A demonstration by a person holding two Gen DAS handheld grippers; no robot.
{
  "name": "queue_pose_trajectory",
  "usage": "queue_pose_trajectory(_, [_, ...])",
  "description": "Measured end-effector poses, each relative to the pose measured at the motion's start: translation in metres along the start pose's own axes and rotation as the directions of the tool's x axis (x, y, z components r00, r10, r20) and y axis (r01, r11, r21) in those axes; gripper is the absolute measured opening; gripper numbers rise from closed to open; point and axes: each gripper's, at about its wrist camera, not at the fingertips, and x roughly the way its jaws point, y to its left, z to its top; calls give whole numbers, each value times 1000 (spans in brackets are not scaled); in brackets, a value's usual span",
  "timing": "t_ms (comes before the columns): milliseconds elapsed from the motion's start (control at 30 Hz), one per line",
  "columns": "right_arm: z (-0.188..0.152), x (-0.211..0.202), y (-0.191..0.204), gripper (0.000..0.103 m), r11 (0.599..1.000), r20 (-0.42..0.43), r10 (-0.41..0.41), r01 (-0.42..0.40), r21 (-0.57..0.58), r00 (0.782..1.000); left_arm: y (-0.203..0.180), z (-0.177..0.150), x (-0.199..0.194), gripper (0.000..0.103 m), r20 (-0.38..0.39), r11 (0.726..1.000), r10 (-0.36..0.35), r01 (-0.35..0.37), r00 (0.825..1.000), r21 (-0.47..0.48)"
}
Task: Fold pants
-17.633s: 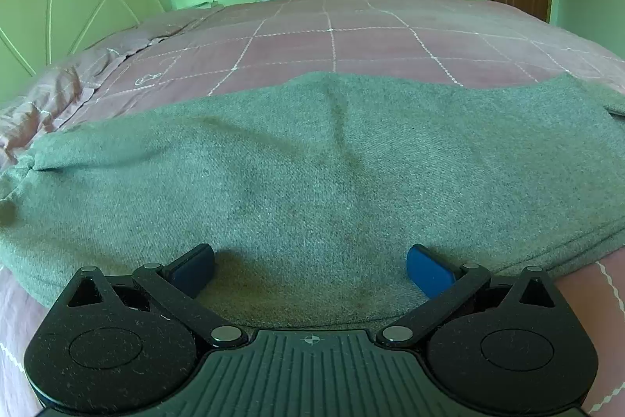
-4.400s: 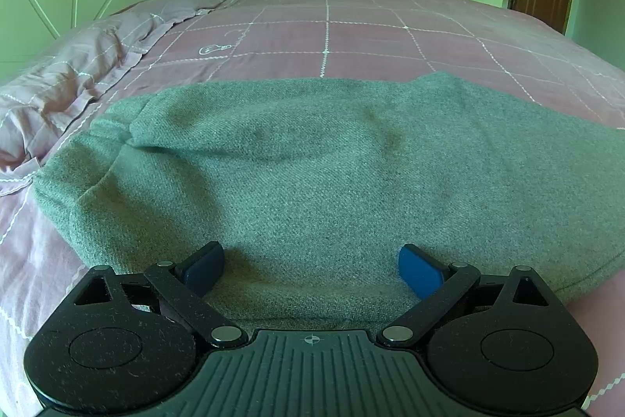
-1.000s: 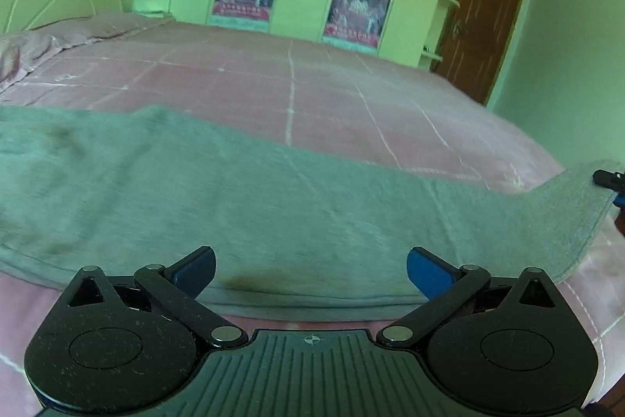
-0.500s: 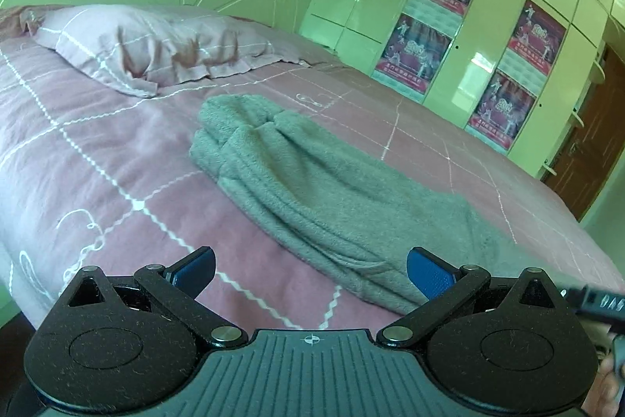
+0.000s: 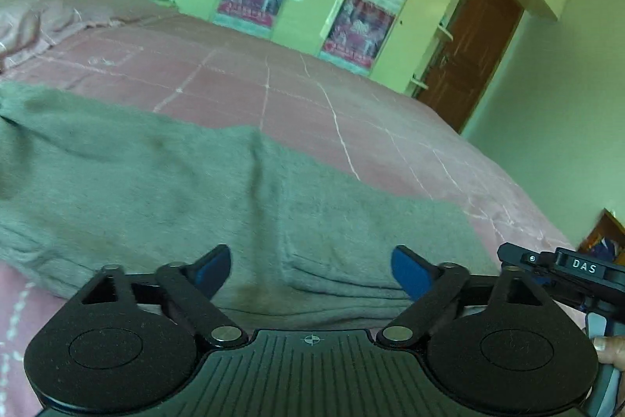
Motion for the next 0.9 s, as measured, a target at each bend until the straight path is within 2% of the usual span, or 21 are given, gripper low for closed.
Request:
queue_pose_trajectory(33, [-1,-4,-6,24,1000,7,-8,8,9,1000,-2,1,11,63,-49,1000,3,-5,999,-31])
queue_pose_trajectory(100, [-6,-7,-13,25,1000,16,-8,7,21,1000,-3,-2,27,61,-124,993,18,-32,992,-112])
queue_pose_trajectory(200, [-11,-10,-21,25,1000,24,3,-4,28,1000,1,-6,32,61,-129,981,21,-45,991,-189])
queue_pose_trajectory(267, [-12,-6,-20,25,1000,21,6,-7,20,1000,9,-6,37,61,-127,960,-14,-23,992,-280])
queue_pose_trajectory(333, [-14,-3,-19,26,1000,21,14,-15,23,1000,20,-11,43,61,-111,918,-71,21,991,-396])
queue_pose_trajectory(467, [-14,-4,-19,28,1000,23,19,-19,12,1000,36,-21,59,61,-63,788,-165,93,984,-608])
queue_pose_trajectory(500, [-13,-5,-18,28,1000,26,19,-20,7,999,37,-22,62,61,-56,772,-168,96,984,-629])
queue_pose_trajectory(533, [-11,-3,-17,29,1000,24,19,-19,-6,1000,35,-24,63,55,-54,769,-164,93,985,-633])
queue_pose_trajectory(567, [-10,-2,-14,29,1000,20,17,-16,-21,1000,32,-24,66,30,-69,783,-148,75,987,-617])
queue_pose_trajectory(600, [-9,0,-11,29,999,23,12,-11,-43,1000,31,-26,68,20,-91,796,-128,48,988,-603])
queue_pose_trajectory(633, [-9,2,-7,28,997,30,8,-6,-71,1000,31,-30,71,20,-86,797,-128,51,988,-602])
queue_pose_trajectory(700, [-11,11,1,21,990,13,-18,20,-140,1000,30,-36,70,20,-59,799,-136,74,989,-597])
queue_pose_trajectory(767, [-16,31,-2,15,987,-88,-95,83,-139,992,24,-39,69,20,-44,820,-123,77,991,-568])
queue_pose_trajectory(800, [-17,33,-4,15,989,-94,-95,83,-123,991,21,-38,66,20,-31,826,-115,78,993,-559])
queue_pose_trajectory(833, [-15,30,-4,13,990,-87,-91,80,-116,992,17,-35,55,20,5,838,-115,100,993,-537])
queue_pose_trajectory(900, [-11,20,1,12,990,-50,-68,62,-124,996,5,-31,28,20,90,891,-103,132,991,-434])
